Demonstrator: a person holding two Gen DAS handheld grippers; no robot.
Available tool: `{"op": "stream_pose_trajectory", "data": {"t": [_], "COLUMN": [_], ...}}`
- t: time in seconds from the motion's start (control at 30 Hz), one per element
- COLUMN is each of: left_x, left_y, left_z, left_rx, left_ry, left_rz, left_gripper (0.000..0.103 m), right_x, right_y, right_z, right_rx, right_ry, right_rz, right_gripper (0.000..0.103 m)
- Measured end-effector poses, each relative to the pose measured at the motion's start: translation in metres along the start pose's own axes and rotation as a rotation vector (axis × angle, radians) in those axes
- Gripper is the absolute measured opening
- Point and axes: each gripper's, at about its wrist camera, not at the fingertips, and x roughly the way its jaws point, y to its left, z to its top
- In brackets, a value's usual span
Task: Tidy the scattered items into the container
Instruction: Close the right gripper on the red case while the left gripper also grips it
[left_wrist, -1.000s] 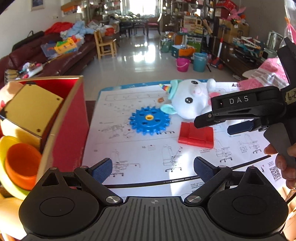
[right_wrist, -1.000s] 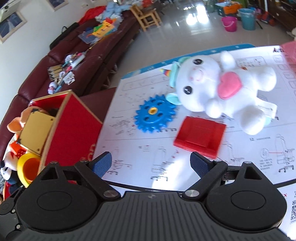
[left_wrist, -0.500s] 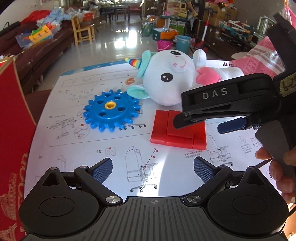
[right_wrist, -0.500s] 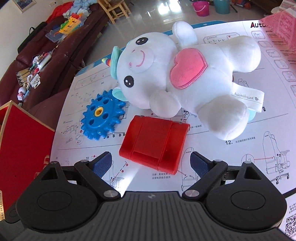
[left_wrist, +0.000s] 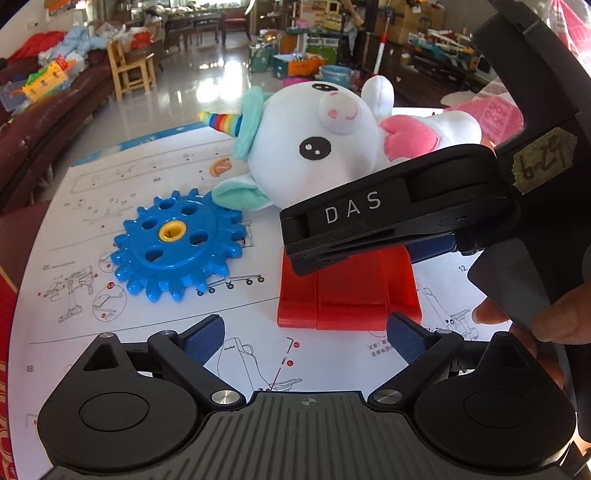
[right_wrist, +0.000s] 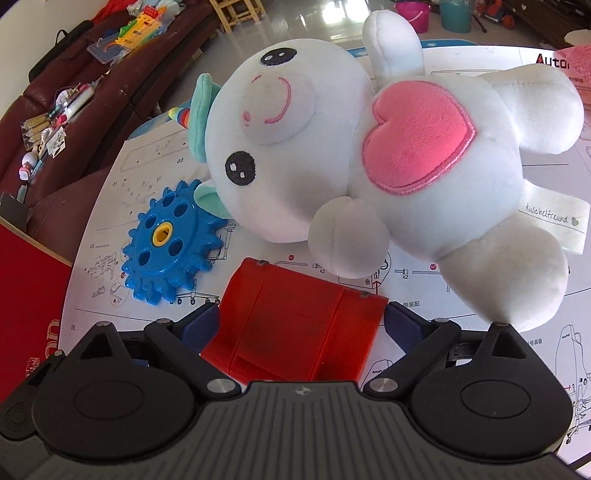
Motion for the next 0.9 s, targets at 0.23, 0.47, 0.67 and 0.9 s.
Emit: {"op": "stream_pose_trajectory", "data": {"t": [0.23, 0.47, 0.67, 0.9], "left_x": [0.012, 0.001, -0.011, -0.01], "left_y": [0.003, 0.012, 0.016, -0.002], "left_z": [0.0, -0.017, -0.027, -0.013], "left_rx": [0.019, 0.001, 0.02, 0.07], "left_ry": [0.004, 0.021, 0.015, -0.002], "left_rz": [-0.012, -0.089, -0.027, -0.07], "left_gripper": [0.1, 0.102, 0.102, 0.102], "right_x": [-0.002, -0.012, -0.024, -0.024], "right_y": [0.004, 0.004, -0.001, -0.006], "right_z": [-0.003, -0.019, -0.028, -0.003], "right_rx": [-0.032, 0.003, 0.031, -0.008], "right_ry": [0.049, 0.119, 0.141, 0.098], "right_rz": [0.069, 0.162, 0.187, 0.14], "right_gripper": [0.1, 0.1, 0.093, 0.068]}}
